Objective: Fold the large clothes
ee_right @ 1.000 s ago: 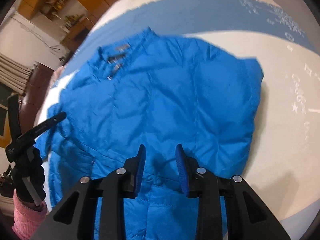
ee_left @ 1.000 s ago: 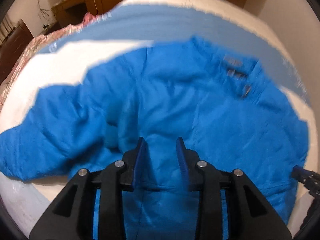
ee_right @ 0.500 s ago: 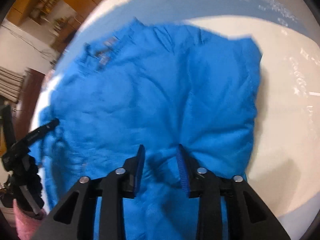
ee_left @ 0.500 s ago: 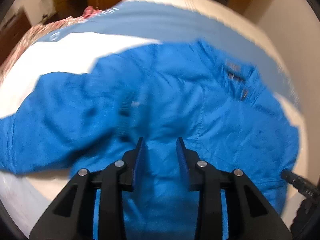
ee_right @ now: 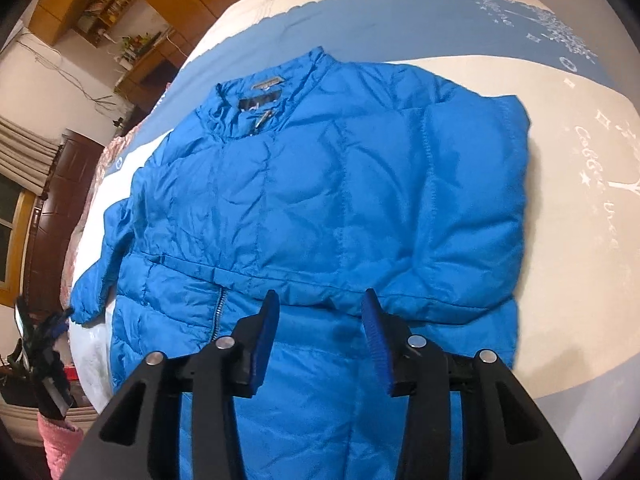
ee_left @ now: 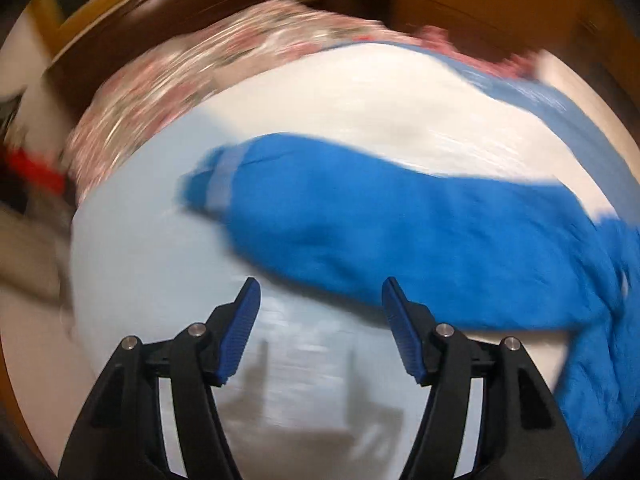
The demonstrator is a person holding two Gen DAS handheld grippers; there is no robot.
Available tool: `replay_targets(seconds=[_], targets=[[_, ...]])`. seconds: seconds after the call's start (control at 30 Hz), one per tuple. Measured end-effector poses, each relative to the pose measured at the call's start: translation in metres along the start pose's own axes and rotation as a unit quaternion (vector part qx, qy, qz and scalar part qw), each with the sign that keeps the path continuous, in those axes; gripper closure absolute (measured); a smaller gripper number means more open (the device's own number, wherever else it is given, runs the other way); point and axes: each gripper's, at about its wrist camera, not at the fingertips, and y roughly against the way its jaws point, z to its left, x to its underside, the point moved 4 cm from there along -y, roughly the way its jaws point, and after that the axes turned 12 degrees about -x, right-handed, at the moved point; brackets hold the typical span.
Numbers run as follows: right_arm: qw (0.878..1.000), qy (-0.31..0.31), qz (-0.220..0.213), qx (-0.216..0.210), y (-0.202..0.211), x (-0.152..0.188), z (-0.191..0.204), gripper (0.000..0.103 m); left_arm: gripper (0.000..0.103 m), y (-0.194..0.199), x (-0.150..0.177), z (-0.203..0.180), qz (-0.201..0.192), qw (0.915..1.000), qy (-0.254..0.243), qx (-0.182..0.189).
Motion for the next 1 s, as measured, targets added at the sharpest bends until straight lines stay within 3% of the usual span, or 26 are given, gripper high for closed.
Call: replay_targets(seconds=[0.13,0.33,0.5,0.63,0.67,0.73,0.77,1.0], targets=[[1.0,0.007,0.0,0.011,-0.01,-0.005,0.01,0.06,0.04,-0.031,-0.019,0.05,0.024,0.9968,0.075,0.012],[0.999,0.001,0.003,0.037,-0.019,-0.01,0.009,0.06,0.04,-0.078,-0.042,0.09,0.068,0.9788,0.176,0.08],[0.999,-0.005,0.009,0.049,-0.027,-0.011,0.007,0.06,0.04,-0.096,-0.055,0.083,0.074,0.9694,0.198,0.125],[0.998,-0.003,0.017,0.059,-0.034,-0.01,0.006,0.06,0.038,-0.103,-0.062,0.074,0.081,0.9689,0.198,0.125],[0.998,-0.005,0.019,0.062,-0.037,-0.01,0.004,0.06,0.041,-0.103,-0.063,0.073,0.08,0.9696,0.197,0.121],[0.998,-0.01,0.022,0.064,-0.04,-0.01,0.001,0.06,0.063,-0.101,-0.066,0.07,0.077,0.9695,0.193,0.13],[0.998,-0.012,0.023,0.065,-0.042,-0.01,-0.001,0.06,0.081,-0.098,-0.065,0.068,0.077,0.9664,0.193,0.151],[0.998,-0.026,0.027,0.052,-0.057,-0.009,-0.014,0.06,0.091,-0.094,-0.062,0.06,0.059,0.9717,0.187,0.131]])
